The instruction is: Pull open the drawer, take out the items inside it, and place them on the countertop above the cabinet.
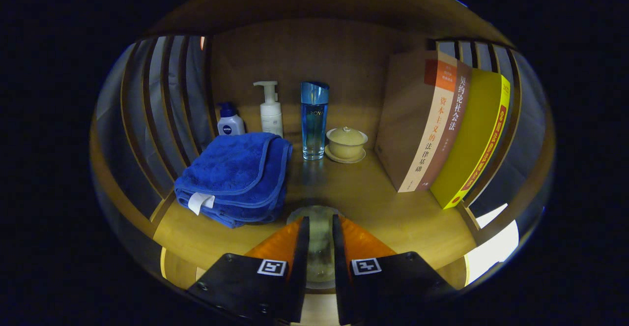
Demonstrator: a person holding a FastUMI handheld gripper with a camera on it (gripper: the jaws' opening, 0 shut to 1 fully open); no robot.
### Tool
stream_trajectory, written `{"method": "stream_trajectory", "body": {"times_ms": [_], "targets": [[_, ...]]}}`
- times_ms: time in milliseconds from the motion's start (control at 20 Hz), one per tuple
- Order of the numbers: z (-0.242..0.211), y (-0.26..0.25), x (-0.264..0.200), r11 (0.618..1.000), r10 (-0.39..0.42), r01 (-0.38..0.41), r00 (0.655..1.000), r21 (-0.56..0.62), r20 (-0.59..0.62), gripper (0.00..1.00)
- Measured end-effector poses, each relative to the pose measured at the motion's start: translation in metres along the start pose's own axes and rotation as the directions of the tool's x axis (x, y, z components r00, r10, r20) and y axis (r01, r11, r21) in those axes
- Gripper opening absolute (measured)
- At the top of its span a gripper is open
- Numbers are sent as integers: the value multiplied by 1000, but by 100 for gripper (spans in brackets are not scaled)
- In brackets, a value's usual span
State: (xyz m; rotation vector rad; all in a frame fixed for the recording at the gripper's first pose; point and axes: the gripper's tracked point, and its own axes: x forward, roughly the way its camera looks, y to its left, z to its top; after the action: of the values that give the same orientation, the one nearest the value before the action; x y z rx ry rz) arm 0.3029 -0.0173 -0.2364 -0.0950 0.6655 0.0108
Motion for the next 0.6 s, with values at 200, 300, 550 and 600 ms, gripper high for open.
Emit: {"method": "stream_trajectory", "body": {"times_ms": [200,300,550,600], "targets": [[0,3,-5,1000,2,-2,1000,-20,6,49],[-1,6,-6,999,7,-7,1000,-33,8,69],[-3,16,-12,999,29,-29,1000,-33,5,100],[-2,15,-14,999,29,-29,1000,-32,9,99]]}}
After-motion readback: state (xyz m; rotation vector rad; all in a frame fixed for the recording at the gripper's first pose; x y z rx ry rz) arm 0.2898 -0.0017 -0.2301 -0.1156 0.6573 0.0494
